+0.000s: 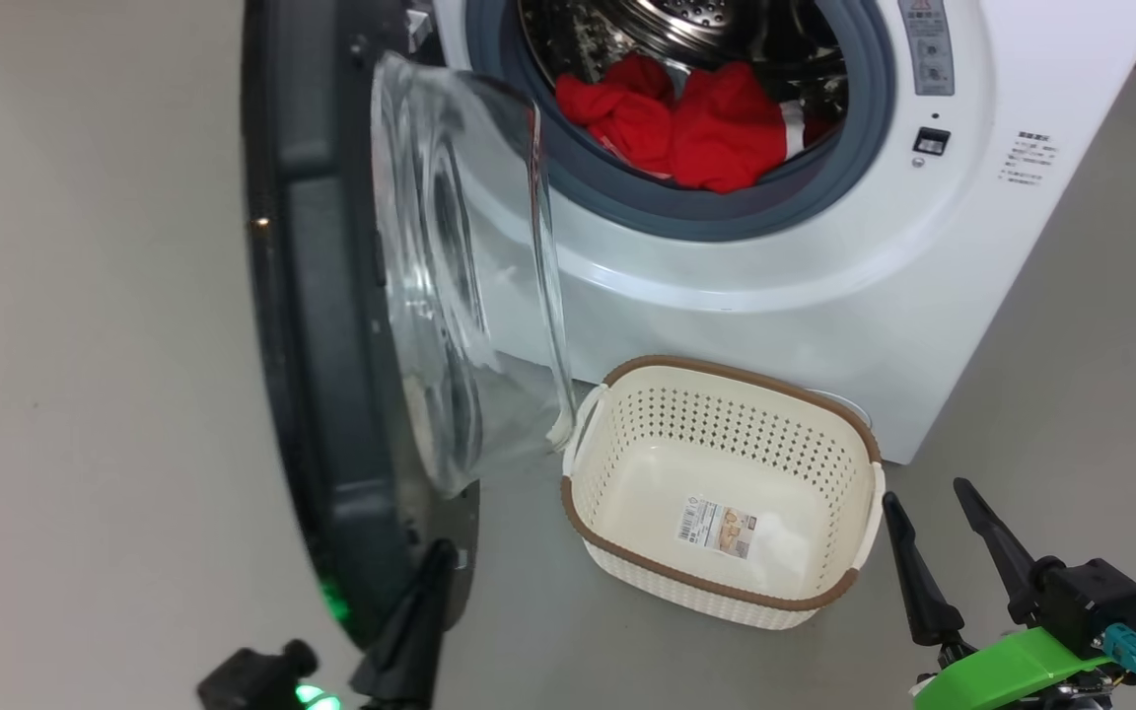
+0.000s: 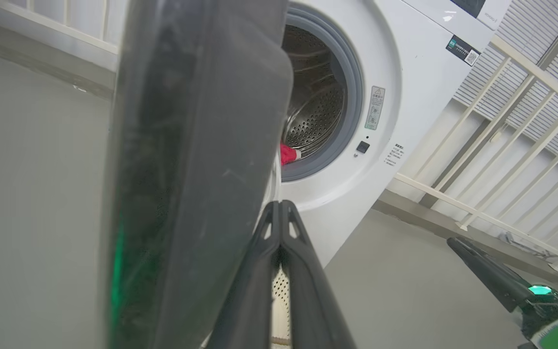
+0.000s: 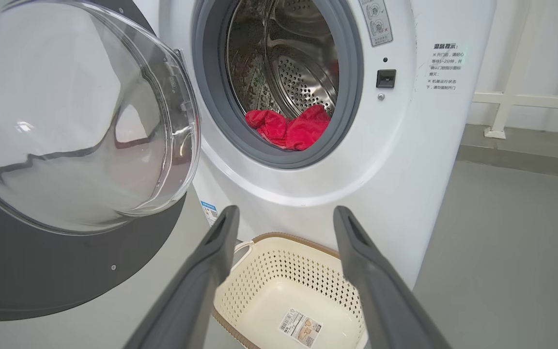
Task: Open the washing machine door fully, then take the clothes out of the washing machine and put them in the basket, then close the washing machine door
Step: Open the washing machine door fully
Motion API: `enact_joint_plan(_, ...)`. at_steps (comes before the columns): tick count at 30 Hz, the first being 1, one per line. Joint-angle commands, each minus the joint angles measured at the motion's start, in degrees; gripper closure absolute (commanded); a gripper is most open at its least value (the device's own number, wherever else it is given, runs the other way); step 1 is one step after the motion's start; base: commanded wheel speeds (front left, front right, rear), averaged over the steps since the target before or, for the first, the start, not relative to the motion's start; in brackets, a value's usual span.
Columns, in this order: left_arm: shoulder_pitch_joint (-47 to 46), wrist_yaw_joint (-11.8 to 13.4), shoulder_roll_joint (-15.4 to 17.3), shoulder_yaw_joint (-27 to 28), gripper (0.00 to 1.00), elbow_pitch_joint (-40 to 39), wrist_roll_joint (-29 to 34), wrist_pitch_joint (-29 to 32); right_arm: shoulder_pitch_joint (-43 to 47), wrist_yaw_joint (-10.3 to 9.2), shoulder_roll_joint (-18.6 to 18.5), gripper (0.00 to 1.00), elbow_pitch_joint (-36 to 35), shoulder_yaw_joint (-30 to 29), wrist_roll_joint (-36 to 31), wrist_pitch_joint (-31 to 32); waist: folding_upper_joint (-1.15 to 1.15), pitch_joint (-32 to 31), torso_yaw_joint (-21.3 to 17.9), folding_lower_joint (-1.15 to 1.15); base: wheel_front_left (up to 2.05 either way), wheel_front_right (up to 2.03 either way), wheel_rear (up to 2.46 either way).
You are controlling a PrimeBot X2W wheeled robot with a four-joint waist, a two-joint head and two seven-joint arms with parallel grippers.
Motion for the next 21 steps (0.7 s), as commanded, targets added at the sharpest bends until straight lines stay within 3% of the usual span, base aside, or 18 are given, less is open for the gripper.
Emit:
enact_joint_plan(1,-0.7,1.0,0.8,4.2,1.0,-2.1,0.4,-0.5,-1.0,0.28,-0.3,0.0,-1.5,1.4,-0.4,-0.5,0.0,-0.2,0.5,0.0,0.0,0.0,0.0)
enact_joint_plan(10,-0.4,1.3,0.8,14.4,1.0,-2.0,2.5,-0.5,-1.0,0.28,-0.3,0.0,-1.5,1.9,-0.3,-0.5,0.0,0.2,0.7,0.0,0.0,0.0,0.0)
enact_joint_plan(21,-6.3,0.1,0.9,27.7,1.0,3.0,7.3,-0.5,-2.2,0.28,-0.9,0.0,-1.6,1.9,-0.4,-0.5,0.0,2.5,-0.7,0.0,0.0,0.0,0.0)
